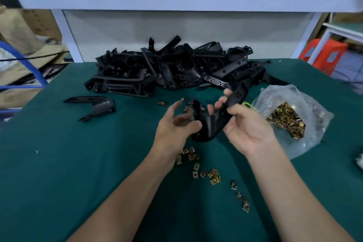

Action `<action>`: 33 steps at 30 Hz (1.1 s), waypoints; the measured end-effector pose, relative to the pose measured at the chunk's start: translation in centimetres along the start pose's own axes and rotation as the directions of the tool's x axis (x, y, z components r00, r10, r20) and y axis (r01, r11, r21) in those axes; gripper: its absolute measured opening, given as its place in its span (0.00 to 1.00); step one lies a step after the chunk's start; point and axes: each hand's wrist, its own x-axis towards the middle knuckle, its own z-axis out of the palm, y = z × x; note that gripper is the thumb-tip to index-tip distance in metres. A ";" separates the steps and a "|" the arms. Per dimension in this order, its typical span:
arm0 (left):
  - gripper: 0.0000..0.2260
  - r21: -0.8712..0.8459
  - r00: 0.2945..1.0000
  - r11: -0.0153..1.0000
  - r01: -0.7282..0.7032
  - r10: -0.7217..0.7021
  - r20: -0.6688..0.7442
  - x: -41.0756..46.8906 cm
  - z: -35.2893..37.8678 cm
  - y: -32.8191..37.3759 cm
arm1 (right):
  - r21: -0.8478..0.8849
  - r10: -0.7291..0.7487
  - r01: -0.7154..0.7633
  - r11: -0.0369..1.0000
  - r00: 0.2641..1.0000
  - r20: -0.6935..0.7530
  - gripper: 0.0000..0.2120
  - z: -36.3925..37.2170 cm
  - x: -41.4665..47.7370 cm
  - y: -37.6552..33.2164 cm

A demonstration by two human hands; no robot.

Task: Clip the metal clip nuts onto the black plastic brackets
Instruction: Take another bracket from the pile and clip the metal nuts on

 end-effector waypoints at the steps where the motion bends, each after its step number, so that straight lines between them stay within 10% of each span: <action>1: 0.18 0.033 0.999 0.999 -0.026 0.025 0.024 0.1 0.0 0.0 | -0.016 0.017 -0.017 1.000 0.999 0.039 0.19 -0.7 -0.3 0.0; 5: 0.20 0.203 0.946 0.961 -0.188 0.233 -0.226 0.3 -0.5 0.8 | -0.373 0.011 -0.039 0.927 0.997 -0.077 0.11 -2.6 -0.6 0.8; 10: 0.29 0.387 0.836 0.828 -0.406 0.508 -0.209 0.1 -1.7 1.7 | -0.258 0.334 -0.307 0.916 0.940 0.068 0.27 -4.6 -1.1 -0.4; 14: 0.12 0.593 0.519 0.289 -0.752 0.813 0.263 -1.2 -2.1 1.3 | -0.544 0.579 -0.442 0.713 0.809 0.102 0.36 -4.9 -1.7 -1.4; 17: 0.08 0.550 0.354 0.044 -0.834 0.807 0.472 -1.6 -0.2 0.3 | -0.946 0.600 -0.136 0.295 0.797 0.073 0.23 -3.4 -1.9 -0.9; 19: 0.19 0.655 0.482 0.088 -0.751 0.751 0.452 -0.9 0.8 -0.1 | -0.988 0.342 0.035 -0.153 0.939 -0.020 0.11 -2.0 -1.3 0.5; 21: 0.31 0.810 0.746 0.272 -0.520 0.607 0.275 -0.1 0.3 0.0 | -0.927 -0.051 0.012 -0.375 0.998 0.034 0.10 -1.2 -0.5 1.5; 25: 0.21 0.932 0.975 0.326 -0.161 0.197 0.100 1.4 -3.3 -1.1 | -0.914 -0.322 -0.100 -0.394 0.946 0.035 0.03 -2.4 0.9 1.7; 28: 0.07 0.855 0.989 0.502 -0.129 0.127 0.075 1.8 -4.5 -1.3 | -0.857 -0.231 -0.037 -0.515 0.968 0.097 0.03 -3.4 1.6 3.1; 33: 0.08 0.794 0.985 0.602 -0.086 0.171 -0.023 1.9 -3.4 -1.7 | -0.915 -0.184 0.062 -0.400 0.972 0.147 0.06 -3.9 2.2 3.8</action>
